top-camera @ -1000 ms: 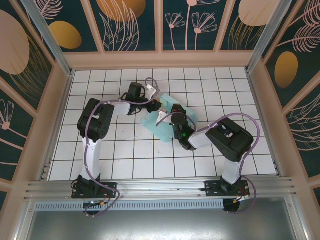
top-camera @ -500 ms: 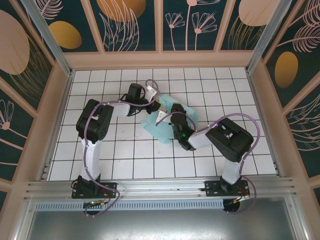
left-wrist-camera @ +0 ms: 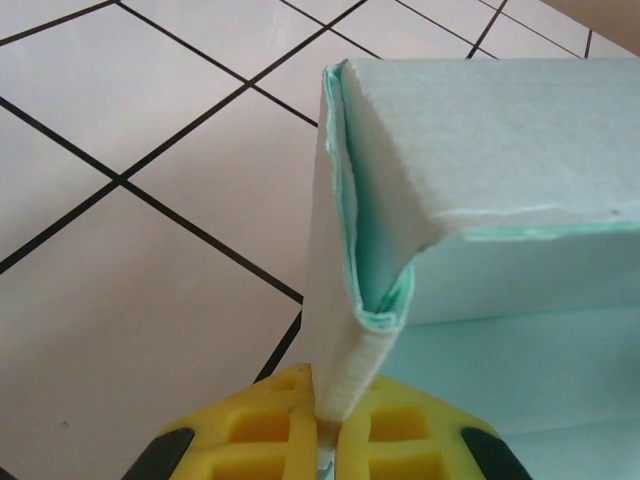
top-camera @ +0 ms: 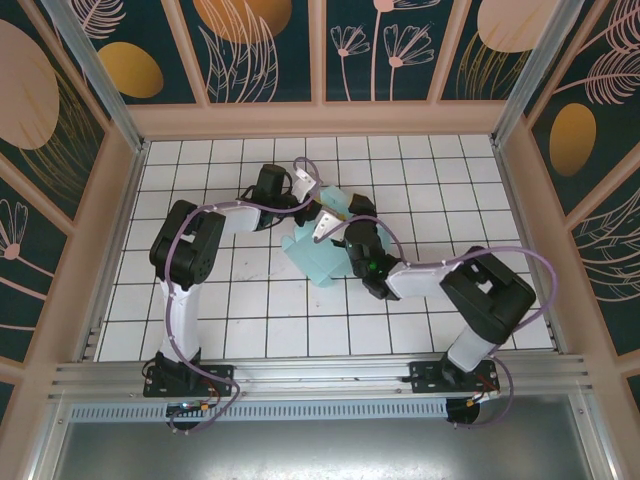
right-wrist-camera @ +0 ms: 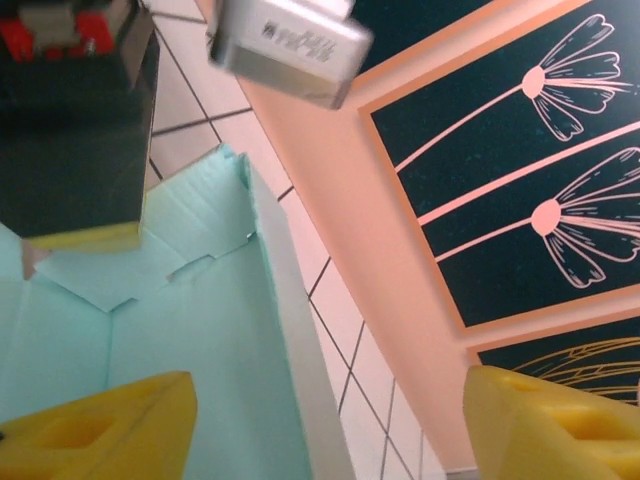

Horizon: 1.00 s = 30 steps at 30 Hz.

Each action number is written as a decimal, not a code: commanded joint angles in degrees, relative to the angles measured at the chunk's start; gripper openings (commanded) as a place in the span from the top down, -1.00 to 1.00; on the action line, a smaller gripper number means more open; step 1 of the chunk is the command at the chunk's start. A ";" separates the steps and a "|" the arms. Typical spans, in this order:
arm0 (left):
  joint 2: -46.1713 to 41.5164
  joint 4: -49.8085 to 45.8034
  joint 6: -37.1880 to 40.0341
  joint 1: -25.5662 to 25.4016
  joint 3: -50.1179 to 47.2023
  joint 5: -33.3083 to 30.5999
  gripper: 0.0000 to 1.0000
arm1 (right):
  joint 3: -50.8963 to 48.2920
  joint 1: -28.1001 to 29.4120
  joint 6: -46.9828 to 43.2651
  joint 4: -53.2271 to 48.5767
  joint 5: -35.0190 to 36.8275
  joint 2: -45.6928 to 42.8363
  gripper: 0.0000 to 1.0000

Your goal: Fold the paper box

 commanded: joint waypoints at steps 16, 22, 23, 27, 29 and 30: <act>-4.66 7.96 -3.51 -0.31 -5.52 -5.70 0.87 | 3.77 -5.91 50.78 -17.17 -10.36 -23.03 -0.63; -10.57 14.48 -6.16 -2.49 -13.64 -14.29 0.88 | 6.18 -19.21 73.95 -25.72 -29.02 -23.71 -0.63; -11.79 15.86 -6.64 -2.98 -15.29 -16.64 0.89 | 7.00 -20.49 76.24 -27.36 -31.09 -22.97 -0.63; -15.72 19.65 -9.41 -4.32 -21.84 -22.85 0.89 | 9.16 -23.38 81.12 -30.10 -39.40 -19.58 -0.62; -18.05 23.68 -11.02 -4.83 -26.18 -24.40 0.89 | 11.44 -23.97 82.48 -32.43 -43.60 -16.51 -0.61; -19.03 26.44 -11.46 -5.14 -28.54 -25.26 0.90 | 12.79 -24.03 82.73 -33.73 -45.44 -15.07 -0.61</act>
